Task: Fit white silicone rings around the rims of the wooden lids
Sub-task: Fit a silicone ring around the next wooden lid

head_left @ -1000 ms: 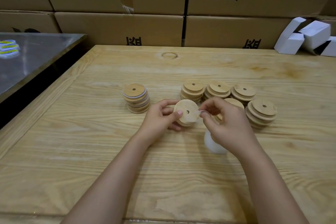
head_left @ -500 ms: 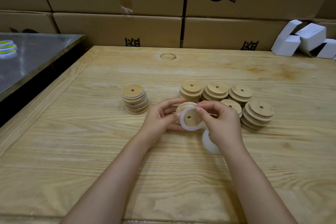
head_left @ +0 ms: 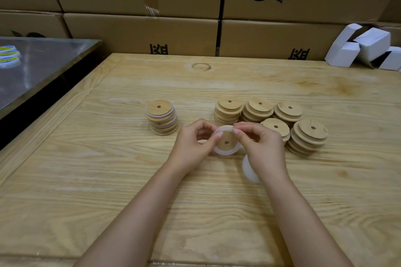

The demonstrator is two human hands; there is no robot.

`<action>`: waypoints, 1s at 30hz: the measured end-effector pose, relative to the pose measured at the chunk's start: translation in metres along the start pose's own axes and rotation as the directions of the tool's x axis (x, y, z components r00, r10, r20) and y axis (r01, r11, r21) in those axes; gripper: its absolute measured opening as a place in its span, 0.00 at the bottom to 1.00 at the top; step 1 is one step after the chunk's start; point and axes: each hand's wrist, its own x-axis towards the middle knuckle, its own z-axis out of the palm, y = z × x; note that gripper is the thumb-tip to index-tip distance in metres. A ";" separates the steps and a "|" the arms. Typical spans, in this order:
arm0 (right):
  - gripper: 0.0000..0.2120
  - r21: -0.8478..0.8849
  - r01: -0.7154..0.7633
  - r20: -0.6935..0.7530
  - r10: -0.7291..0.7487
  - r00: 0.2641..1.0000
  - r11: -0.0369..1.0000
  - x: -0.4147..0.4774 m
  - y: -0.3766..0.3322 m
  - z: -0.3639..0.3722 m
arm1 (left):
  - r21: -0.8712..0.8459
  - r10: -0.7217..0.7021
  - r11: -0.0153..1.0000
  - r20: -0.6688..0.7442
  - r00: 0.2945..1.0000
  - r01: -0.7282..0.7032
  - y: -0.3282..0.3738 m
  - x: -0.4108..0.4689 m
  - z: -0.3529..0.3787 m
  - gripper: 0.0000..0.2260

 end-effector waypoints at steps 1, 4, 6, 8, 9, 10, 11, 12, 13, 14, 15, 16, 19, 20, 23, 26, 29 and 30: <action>0.09 -0.003 -0.003 -0.006 0.003 1.000 1.000 0.000 0.000 0.000 | -0.001 0.008 1.000 0.000 1.000 -0.008 0.000 0.000 0.000 0.06; 0.09 -0.019 0.006 -0.015 -0.006 1.000 1.000 -0.001 -0.001 0.000 | 0.027 0.021 0.999 -0.003 1.000 -0.021 0.000 -0.001 -0.001 0.06; 0.10 -0.029 0.016 -0.020 -0.017 1.000 0.999 -0.002 -0.001 0.000 | 0.044 0.015 0.999 -0.009 1.000 -0.015 0.000 -0.001 -0.002 0.06; 0.08 -0.047 0.025 -0.020 -0.025 0.999 0.999 -0.002 -0.001 0.001 | 0.042 0.009 0.999 -0.025 1.000 -0.008 -0.001 -0.001 -0.002 0.07; 0.07 -0.055 0.027 -0.017 -0.028 0.999 0.998 -0.001 -0.001 0.001 | 0.036 0.002 0.999 -0.040 0.999 -0.001 -0.001 -0.001 -0.002 0.07; 0.07 -0.061 0.028 -0.014 -0.029 0.999 0.998 -0.001 -0.001 0.001 | 0.024 -0.012 1.000 -0.057 0.998 0.014 0.000 -0.001 -0.002 0.07; 0.06 -0.066 0.028 -0.012 -0.029 1.000 0.997 -0.001 -0.001 0.001 | 0.009 -0.033 0.999 -0.071 0.997 0.034 0.000 -0.001 -0.002 0.07; 0.05 -0.069 0.025 -0.011 -0.025 1.000 0.997 -0.001 0.000 0.001 | -0.007 -0.057 0.998 -0.077 0.995 0.057 0.000 -0.001 -0.003 0.07; 0.05 -0.071 0.021 -0.012 -0.022 1.000 0.997 -0.001 0.000 0.001 | -0.021 -0.080 0.997 -0.078 0.994 0.079 0.000 0.000 -0.003 0.07; 0.05 -0.071 0.019 -0.013 -0.020 1.000 0.997 -0.001 0.000 0.001 | -0.034 -0.102 0.994 -0.077 0.992 0.099 0.001 0.000 -0.003 0.08; 0.04 -0.072 0.017 -0.016 -0.018 1.000 0.997 -0.001 0.001 0.001 | -0.044 -0.119 0.992 -0.076 0.990 0.116 0.001 0.001 -0.003 0.08; 0.04 -0.073 0.015 -0.018 -0.016 1.000 0.997 0.000 0.001 0.002 | -0.051 -0.131 0.991 -0.074 0.989 0.128 0.001 0.001 -0.003 0.08; 0.04 -0.086 0.012 -0.026 -0.014 1.000 0.996 0.000 0.001 0.002 | -0.065 -0.143 0.988 -0.072 0.987 0.139 0.002 0.000 -0.003 0.08; 0.04 -0.090 0.010 -0.030 -0.012 0.999 0.996 0.000 0.001 0.003 | -0.067 -0.144 0.988 -0.072 0.987 0.139 0.002 0.000 -0.003 0.08; 0.04 -0.107 0.007 -0.043 -0.011 0.999 0.994 0.000 0.002 0.003 | -0.059 -0.138 0.989 -0.076 0.988 0.133 0.002 0.001 -0.002 0.09; 0.03 -0.097 0.008 -0.049 -0.013 0.999 0.995 0.000 0.002 0.003 | -0.064 -0.130 0.990 -0.075 0.989 0.126 0.002 0.000 -0.002 0.09; 0.04 -0.104 0.028 -0.043 -0.032 0.999 0.994 -0.001 0.001 0.002 | -0.060 -0.118 0.992 -0.068 0.991 0.114 0.002 0.000 -0.003 0.08; 0.04 -0.111 0.033 -0.041 -0.038 0.998 0.993 -0.001 0.000 0.002 | -0.060 -0.117 0.992 -0.067 0.991 0.113 0.002 0.000 -0.004 0.08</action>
